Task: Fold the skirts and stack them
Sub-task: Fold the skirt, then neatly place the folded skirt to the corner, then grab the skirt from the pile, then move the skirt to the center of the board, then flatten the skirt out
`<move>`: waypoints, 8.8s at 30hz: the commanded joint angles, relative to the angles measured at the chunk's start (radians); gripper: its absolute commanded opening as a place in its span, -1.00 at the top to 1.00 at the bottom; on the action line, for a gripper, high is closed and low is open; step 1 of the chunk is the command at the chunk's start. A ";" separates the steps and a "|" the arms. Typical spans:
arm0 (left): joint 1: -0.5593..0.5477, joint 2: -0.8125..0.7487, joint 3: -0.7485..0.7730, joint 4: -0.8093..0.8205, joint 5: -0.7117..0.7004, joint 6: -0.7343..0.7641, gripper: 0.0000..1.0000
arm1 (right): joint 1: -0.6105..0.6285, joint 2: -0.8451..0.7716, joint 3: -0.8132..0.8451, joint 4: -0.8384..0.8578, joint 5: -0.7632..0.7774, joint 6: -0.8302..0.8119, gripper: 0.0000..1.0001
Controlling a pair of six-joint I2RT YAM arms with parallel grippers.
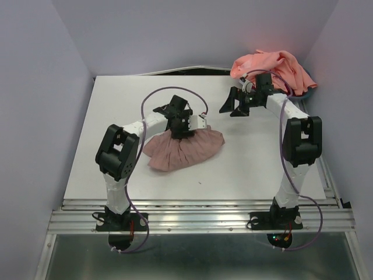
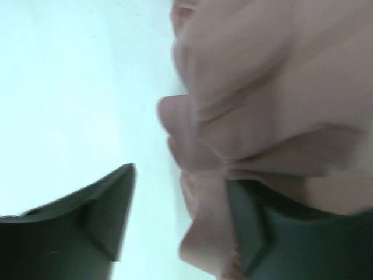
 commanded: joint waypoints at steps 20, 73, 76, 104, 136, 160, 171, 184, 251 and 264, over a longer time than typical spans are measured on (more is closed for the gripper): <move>-0.025 -0.383 0.113 -0.186 -0.059 -1.214 -0.97 | -0.001 -0.221 -0.185 0.015 0.065 -0.036 -1.00; 0.590 0.643 0.934 -0.439 -0.101 -0.393 -0.89 | -0.020 -0.146 -0.242 0.006 0.119 -0.108 -1.00; 0.586 0.678 1.019 -0.394 -0.114 -0.402 -0.93 | -0.020 -0.125 -0.230 0.006 0.111 -0.100 -1.00; 0.495 0.051 0.841 -0.031 -0.257 -0.465 -0.97 | -0.020 -0.380 -0.164 0.006 0.269 -0.083 -1.00; 0.411 -0.632 -0.046 0.015 0.407 -0.932 -0.97 | -0.038 0.371 0.735 0.271 0.646 -0.619 -1.00; 0.418 -0.595 0.003 -0.020 0.375 -0.959 -0.97 | -0.038 0.086 0.731 0.606 0.897 -0.603 0.99; 0.472 -0.630 -0.006 -0.011 0.400 -1.002 -0.97 | -0.038 -0.181 0.740 0.761 0.695 -0.412 0.99; 0.507 -0.667 -0.056 0.003 0.403 -0.988 -0.97 | 0.016 -0.486 0.173 0.680 0.226 -0.117 0.99; 0.242 -0.285 -0.242 0.068 0.601 -0.939 -0.42 | 0.395 -0.082 -0.020 -0.069 0.326 -0.446 -0.43; 0.262 -0.291 -0.247 0.076 0.548 -0.934 -0.45 | 0.436 -0.006 0.023 0.000 0.500 -0.358 0.03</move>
